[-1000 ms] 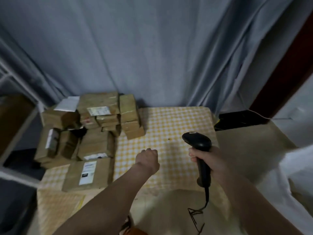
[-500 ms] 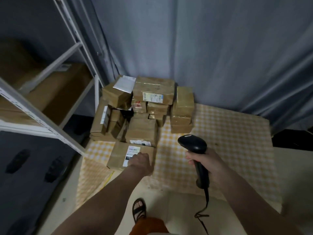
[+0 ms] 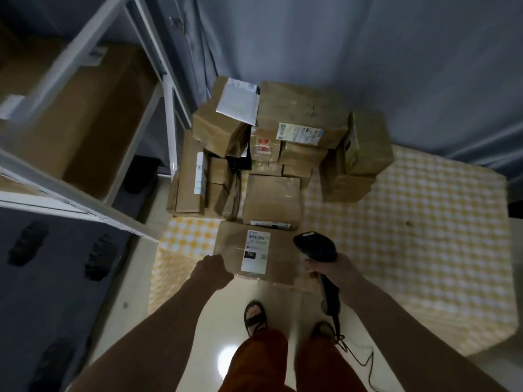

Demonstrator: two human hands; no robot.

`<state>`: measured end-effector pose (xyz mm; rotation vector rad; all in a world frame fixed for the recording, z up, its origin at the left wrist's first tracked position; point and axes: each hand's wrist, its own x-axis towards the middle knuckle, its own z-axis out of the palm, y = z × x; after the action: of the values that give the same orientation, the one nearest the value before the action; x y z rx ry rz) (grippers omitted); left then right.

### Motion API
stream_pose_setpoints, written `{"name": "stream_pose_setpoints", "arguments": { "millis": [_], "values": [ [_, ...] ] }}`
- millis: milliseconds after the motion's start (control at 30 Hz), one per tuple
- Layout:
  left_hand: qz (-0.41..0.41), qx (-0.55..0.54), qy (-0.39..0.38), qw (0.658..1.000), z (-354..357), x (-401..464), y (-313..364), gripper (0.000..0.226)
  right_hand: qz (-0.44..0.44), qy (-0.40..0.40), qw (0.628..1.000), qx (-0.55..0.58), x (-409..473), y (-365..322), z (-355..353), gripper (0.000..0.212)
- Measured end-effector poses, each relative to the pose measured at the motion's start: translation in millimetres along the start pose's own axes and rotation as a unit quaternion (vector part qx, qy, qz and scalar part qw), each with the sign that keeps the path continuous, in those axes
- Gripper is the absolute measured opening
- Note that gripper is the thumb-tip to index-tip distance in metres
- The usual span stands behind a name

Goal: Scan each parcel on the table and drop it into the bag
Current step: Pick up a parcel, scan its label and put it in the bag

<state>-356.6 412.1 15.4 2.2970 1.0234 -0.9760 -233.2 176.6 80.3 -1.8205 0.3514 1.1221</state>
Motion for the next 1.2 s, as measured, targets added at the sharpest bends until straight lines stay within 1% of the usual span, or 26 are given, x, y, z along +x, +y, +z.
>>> {"name": "stream_pose_setpoints", "arguments": {
  "millis": [100,233,333,467,633,767,833,933,1000,1100,1200],
  "values": [
    [-0.025,-0.044,-0.009,0.999,1,24,-9,0.056,0.027,0.02,0.999,-0.01,28,1,9,0.02],
    [-0.068,-0.137,-0.024,0.988,14,62,-9,0.072,0.067,0.032,0.997,-0.016,71,4,22,0.024],
    [-0.098,-0.175,-0.023,0.979,29,91,-5,0.078,0.091,0.04,0.995,-0.007,105,13,33,0.039],
    [-0.114,-0.204,0.005,0.972,42,123,-2,0.077,0.106,0.043,0.993,0.011,146,27,46,0.058],
    [-0.149,-0.28,0.012,0.948,52,138,-7,0.076,0.129,0.018,0.99,0.056,170,45,60,0.068],
    [-0.183,-0.269,-0.01,0.945,60,122,-15,0.08,0.125,0.03,0.991,0.047,163,49,59,0.068],
    [-0.201,-0.295,-0.018,0.934,64,106,-16,0.079,0.119,0.035,0.992,0.028,153,48,51,0.069],
    [-0.208,-0.348,0.005,0.914,61,85,-7,0.075,0.103,0.034,0.994,0.004,133,40,37,0.067],
    [-0.2,-0.386,0.017,0.9,54,72,3,0.077,0.091,0.033,0.995,0.002,117,28,29,0.063],
    [-0.175,-0.477,-0.004,0.861,36,51,18,0.085,0.061,0.049,0.997,0.011,90,7,16,0.055],
    [-0.151,-0.521,0.001,0.84,13,30,31,0.086,0.022,0.069,0.997,0.027,63,-18,1,0.049]
  ]
}}
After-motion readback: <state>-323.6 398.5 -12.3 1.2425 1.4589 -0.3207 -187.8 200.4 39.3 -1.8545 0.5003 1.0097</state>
